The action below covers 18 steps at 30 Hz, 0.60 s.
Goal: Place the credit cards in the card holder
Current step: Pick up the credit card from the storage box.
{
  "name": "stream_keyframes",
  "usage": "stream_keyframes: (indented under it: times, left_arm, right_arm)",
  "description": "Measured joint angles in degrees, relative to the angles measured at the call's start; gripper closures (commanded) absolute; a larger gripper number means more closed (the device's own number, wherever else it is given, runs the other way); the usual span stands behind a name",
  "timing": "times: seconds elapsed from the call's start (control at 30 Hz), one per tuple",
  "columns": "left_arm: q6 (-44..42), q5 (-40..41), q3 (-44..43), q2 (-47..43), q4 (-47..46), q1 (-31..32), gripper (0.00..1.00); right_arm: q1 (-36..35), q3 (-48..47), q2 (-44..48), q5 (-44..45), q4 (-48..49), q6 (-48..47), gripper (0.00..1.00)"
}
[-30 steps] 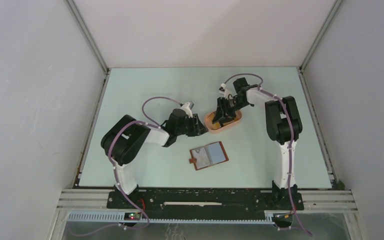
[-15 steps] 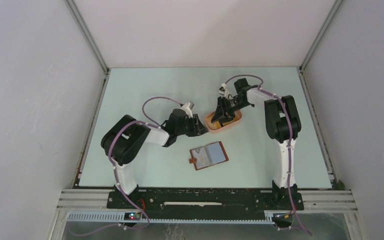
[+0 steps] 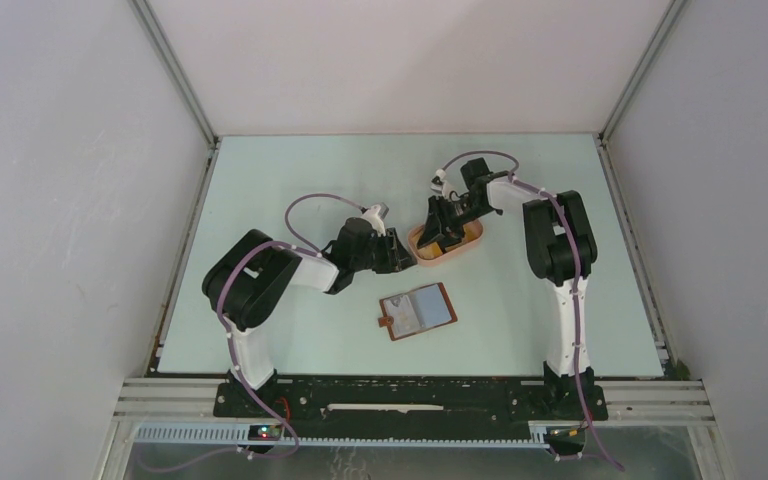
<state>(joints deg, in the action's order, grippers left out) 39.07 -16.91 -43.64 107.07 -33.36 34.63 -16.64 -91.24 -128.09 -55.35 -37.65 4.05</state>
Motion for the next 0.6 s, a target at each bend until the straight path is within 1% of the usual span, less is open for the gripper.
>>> stream_keyframes:
  times: [0.2,0.6]
  left_arm:
    - [0.0,0.0,0.0,0.0,0.0,0.0,0.57]
    - [0.0,-0.1,0.0,0.1,-0.2,0.0,0.58]
  right_arm:
    - [0.2,0.0,0.0,0.0,-0.3,-0.1,0.45]
    - [2.5,0.0,0.0,0.0,-0.9,-0.2,0.46]
